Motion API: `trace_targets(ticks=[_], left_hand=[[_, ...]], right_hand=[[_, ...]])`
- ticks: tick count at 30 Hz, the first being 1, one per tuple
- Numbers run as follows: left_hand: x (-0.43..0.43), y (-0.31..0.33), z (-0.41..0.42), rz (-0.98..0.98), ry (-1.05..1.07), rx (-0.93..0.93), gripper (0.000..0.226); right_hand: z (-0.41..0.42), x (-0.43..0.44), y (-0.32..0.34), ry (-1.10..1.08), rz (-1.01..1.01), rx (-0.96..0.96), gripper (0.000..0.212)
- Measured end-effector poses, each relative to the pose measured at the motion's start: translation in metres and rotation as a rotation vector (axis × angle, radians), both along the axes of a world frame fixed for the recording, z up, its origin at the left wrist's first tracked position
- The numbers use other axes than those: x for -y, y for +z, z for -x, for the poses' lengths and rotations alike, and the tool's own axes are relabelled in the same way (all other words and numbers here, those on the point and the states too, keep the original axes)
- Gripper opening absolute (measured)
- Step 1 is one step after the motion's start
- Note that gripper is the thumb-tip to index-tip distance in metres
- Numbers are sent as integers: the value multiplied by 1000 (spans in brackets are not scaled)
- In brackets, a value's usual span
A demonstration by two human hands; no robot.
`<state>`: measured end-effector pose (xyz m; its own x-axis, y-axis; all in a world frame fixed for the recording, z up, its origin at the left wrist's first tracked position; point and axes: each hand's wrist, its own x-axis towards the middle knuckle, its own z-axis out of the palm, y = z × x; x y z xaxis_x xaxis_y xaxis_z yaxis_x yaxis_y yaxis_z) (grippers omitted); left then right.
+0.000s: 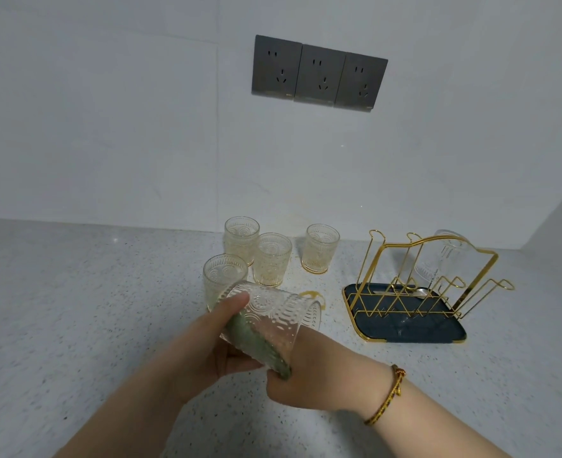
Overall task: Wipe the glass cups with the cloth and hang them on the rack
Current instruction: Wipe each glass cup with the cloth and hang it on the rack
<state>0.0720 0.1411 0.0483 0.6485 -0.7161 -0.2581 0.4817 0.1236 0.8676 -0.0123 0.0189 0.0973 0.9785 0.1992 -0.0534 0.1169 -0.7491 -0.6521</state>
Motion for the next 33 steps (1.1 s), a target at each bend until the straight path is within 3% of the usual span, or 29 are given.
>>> trace_targets(ticks=[2, 4, 6, 7, 9, 10, 12, 13, 15, 17, 20, 22, 23, 25, 26, 29, 30, 31, 33], left_hand=[[-3, 0, 0, 26, -41, 17, 58], [-7, -3, -1, 87, -66, 71, 86], [-10, -5, -2, 148, -40, 114, 104], [-10, -5, -3, 167, -25, 122, 105], [-9, -1, 0, 175, -7, 121, 91], [-8, 1, 1, 163, -6, 105, 74], [-5, 2, 2, 97, 2, 26, 44], [-4, 2, 2, 62, 4, -12, 41], [-3, 1, 0, 23, 5, -38, 41], [-4, 0, 1, 29, -20, -18, 41], [-8, -2, 1, 118, -66, 46, 74], [-8, -4, -2, 125, -52, 109, 105], [-7, -4, -4, 121, -30, 145, 115], [-6, -4, -5, 126, 15, 187, 120], [-5, -2, -3, 131, 21, 196, 115], [-2, 5, 5, 92, 34, 136, 57], [0, 6, 7, 56, 39, 82, 42], [0, 5, 7, 36, 34, 30, 38], [1, 3, 5, 22, 5, -8, 42]], right_hand=[[-3, 6, 1, -87, -242, -65, 36], [-3, 14, -2, -211, -642, -295, 30], [-7, 20, -11, -300, -1090, -415, 46], [-7, 21, -15, -318, -1147, -391, 51], [-4, 19, -10, -276, -894, -343, 41], [-3, 14, -4, -223, -617, -289, 29], [-1, 10, 3, -44, -150, -130, 32], [0, 10, 1, 13, -26, -59, 37], [1, 9, 0, 42, 31, -23, 34], [-1, 15, 0, -21, -190, -142, 7], [-7, 28, -10, -109, -944, -429, 47], [-9, 29, -14, -177, -1337, -449, 37], [-9, 27, -17, -202, -1392, -422, 35], [-8, 23, -13, -159, -1315, -383, 44], [-8, 20, -10, -171, -1165, -369, 47], [-3, 14, 1, -61, -195, -151, 26], [-1, 12, 3, 16, 24, -50, 25], [0, 10, 3, 70, 133, 3, 24], [1, 9, 3, 80, 153, 34, 21]])
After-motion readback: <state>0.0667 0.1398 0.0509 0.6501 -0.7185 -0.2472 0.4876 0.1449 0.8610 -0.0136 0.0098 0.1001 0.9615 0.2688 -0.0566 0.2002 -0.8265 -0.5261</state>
